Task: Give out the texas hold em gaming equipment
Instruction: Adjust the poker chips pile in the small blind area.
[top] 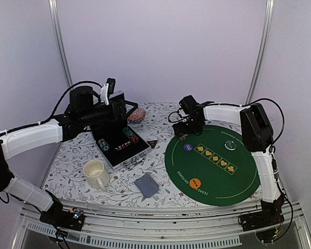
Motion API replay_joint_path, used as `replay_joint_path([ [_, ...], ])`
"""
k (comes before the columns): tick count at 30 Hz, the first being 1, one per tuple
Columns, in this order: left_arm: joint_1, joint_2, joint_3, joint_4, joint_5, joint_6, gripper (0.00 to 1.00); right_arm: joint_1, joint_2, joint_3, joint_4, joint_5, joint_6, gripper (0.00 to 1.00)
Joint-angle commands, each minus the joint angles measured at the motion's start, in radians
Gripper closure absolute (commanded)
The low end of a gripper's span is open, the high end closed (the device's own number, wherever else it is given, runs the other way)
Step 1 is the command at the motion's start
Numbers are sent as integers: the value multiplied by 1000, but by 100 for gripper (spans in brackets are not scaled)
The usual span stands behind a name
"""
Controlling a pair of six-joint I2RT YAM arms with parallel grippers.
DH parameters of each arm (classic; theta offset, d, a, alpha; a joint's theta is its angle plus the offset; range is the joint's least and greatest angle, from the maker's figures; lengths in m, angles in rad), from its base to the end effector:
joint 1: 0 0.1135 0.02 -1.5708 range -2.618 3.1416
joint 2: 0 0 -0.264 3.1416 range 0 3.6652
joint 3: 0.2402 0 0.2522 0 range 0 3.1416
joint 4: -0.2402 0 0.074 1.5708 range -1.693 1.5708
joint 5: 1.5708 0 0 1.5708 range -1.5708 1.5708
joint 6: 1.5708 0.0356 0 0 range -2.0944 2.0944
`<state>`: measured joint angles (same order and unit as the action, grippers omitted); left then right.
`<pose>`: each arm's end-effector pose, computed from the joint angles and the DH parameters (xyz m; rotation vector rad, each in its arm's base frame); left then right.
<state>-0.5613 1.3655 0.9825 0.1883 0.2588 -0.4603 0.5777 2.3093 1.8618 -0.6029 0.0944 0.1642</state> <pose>0.2679 -0.1792 0.3151 0.2914 1.8397 -0.9546 0.4198 0.2697 0.1619 -0.5056 2.5709 0.1375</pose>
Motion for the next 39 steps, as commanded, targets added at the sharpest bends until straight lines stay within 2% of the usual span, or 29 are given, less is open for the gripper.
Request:
replay_joint_path([
  [1, 11, 12, -9, -3, 17, 18, 14, 8, 64, 41, -29, 1, 3, 4],
  [11, 14, 27, -5, -2, 30, 17, 14, 30, 111, 71, -67, 28, -5, 16],
  [24, 29, 14, -7, -13, 29, 28, 14, 31, 139, 115, -124, 69, 2, 72],
  [26, 30, 16, -8, -13, 30, 25, 14, 30, 138, 112, -125, 64, -2, 76],
  [28, 30, 17, -8, -12, 31, 23, 14, 30, 137, 112, -124, 62, -4, 73],
  [30, 31, 18, -8, -12, 33, 23, 14, 31, 137, 112, -126, 60, -6, 65],
  [32, 33, 20, -9, -12, 33, 23, 14, 30, 135, 112, -125, 45, -7, 47],
  [33, 32, 21, -8, -12, 33, 24, 14, 31, 132, 112, -125, 37, -8, 33],
  [35, 32, 25, -2, -20, 36, 30, 14, 30, 122, 112, -123, 27, -10, 19],
  [36, 32, 27, 1, -29, 38, 33, 14, 30, 112, 112, -122, 25, -12, 5],
  [37, 32, 30, 7, -40, 38, 36, 14, 30, 101, 113, -121, 23, -13, 0],
  [39, 33, 33, 17, -66, 39, 44, 15, 31, 77, 114, -119, 22, -21, 1],
])
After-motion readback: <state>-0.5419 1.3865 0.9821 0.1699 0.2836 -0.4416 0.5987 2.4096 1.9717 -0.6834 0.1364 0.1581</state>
